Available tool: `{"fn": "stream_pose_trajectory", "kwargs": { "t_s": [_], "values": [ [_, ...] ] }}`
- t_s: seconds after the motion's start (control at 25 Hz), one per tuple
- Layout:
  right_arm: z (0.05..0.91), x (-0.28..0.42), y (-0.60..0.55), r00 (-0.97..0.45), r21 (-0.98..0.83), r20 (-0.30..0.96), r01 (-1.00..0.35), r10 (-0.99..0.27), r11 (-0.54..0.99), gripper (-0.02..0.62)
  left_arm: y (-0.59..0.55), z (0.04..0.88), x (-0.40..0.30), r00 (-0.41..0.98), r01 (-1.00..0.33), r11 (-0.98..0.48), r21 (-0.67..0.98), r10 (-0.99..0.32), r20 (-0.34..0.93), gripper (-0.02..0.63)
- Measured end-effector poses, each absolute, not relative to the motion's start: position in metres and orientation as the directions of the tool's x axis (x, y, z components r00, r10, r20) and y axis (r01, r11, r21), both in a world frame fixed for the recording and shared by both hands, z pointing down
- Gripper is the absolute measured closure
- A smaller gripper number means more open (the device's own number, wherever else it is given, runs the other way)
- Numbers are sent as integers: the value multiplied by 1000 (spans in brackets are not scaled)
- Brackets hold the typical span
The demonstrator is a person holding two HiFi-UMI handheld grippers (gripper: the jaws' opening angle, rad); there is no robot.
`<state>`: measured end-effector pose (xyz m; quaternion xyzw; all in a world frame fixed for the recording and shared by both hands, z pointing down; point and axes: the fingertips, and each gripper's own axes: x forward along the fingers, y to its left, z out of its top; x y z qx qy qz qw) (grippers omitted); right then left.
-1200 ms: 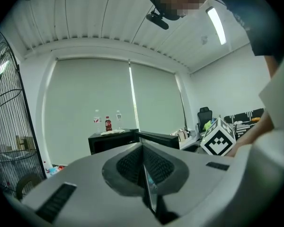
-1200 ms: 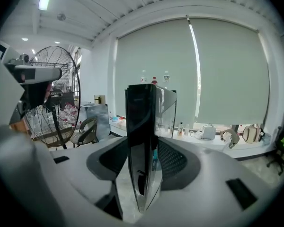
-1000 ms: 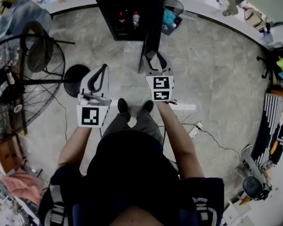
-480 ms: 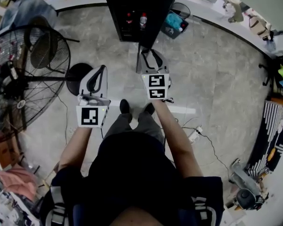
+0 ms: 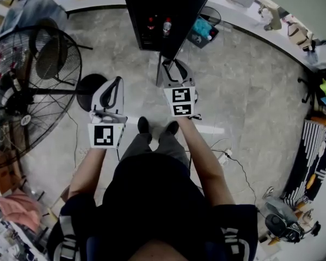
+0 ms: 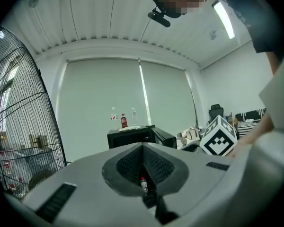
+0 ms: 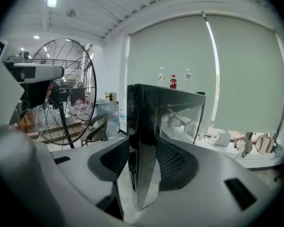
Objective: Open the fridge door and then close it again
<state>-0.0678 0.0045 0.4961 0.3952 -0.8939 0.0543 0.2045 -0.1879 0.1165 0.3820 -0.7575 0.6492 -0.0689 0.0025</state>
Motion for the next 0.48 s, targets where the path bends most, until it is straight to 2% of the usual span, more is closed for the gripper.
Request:
{"fn": "stream_pose_trajectory", "kwargs": {
  "t_s": [0.48],
  "values": [
    [494, -73, 8, -650, 144, 429, -637, -628, 757, 411, 118, 384, -192, 137, -984, -148, -104, -985, 104, 583]
  ]
}}
